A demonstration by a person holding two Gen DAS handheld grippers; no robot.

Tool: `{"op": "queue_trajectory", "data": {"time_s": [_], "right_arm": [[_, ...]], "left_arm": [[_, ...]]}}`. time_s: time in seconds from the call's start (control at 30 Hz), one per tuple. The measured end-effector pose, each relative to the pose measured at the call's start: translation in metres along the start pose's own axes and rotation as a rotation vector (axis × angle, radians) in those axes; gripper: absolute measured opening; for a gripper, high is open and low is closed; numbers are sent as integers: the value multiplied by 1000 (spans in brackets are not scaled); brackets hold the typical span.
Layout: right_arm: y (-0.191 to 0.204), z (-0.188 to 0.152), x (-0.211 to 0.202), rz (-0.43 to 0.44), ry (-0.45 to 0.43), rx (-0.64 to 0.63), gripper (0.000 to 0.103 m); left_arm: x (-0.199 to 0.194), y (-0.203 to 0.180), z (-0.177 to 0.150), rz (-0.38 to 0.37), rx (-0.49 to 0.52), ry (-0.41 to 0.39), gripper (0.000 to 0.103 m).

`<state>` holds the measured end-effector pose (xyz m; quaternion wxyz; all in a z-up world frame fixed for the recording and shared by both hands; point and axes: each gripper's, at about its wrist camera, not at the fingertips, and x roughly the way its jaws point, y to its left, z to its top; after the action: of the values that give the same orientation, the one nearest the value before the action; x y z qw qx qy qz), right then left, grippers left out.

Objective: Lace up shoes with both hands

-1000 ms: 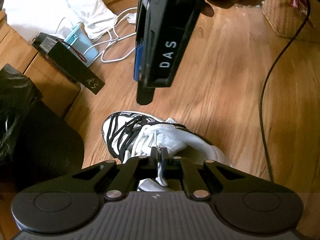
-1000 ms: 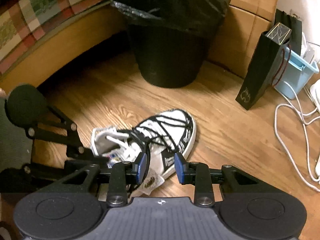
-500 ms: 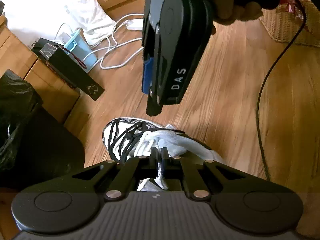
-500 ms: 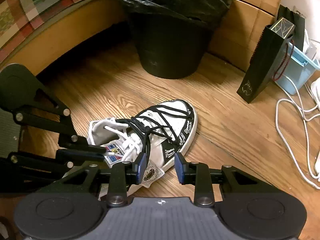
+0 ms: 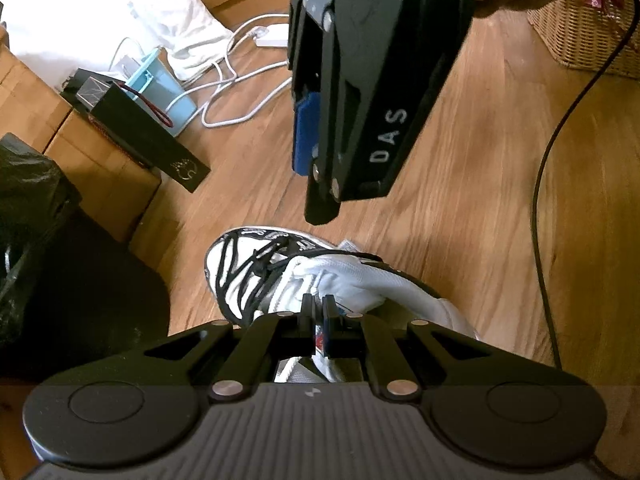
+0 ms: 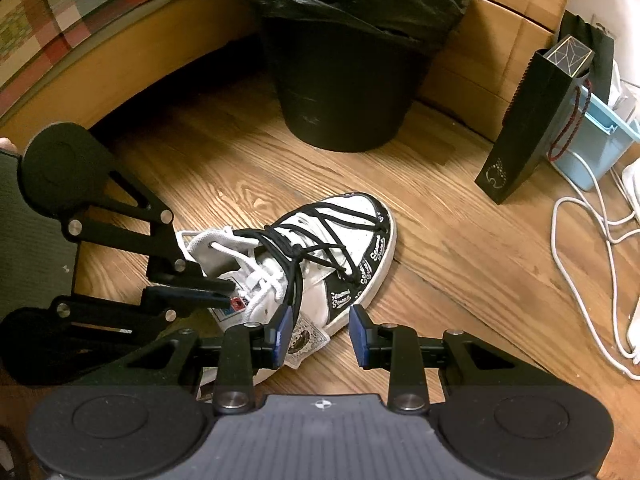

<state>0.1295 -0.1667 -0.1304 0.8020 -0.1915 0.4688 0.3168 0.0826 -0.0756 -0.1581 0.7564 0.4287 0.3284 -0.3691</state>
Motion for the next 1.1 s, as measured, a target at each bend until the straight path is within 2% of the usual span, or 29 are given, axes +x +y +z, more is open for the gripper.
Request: {"op": "queue_trajectory", "data": {"time_s": [0.2,0.57,0.77,0.87,0.93,1.0,1.03,1.07,1.1], "right_arm": [[2,-1,4,0,19,-11,38],[3,2,5,-12,-1,6,38],[-18,1,2,62,-60,217,38],[-28,-1,-4,90,-142,328,38],[-28,-1,-10,82,-205,350,38],[-24,0,-15,79,-252,322,47],[-23,-1,-15,85,-267,313,61],[-24,-1,-14,106,-260,320,67],[-25,-1,-11,136,-241,334,67]], "left_arm": [[4,-8,0,29,59,2,4],[5,-10,3,6,25,-19,4],[4,-10,6,7,13,-27,4],[2,-14,7,18,39,-34,4],[1,-15,8,21,41,-38,4],[2,-11,7,12,17,-38,4],[2,-10,6,7,6,-38,4],[2,-8,6,6,-1,-38,4],[2,-8,6,6,-4,-39,4]]}}
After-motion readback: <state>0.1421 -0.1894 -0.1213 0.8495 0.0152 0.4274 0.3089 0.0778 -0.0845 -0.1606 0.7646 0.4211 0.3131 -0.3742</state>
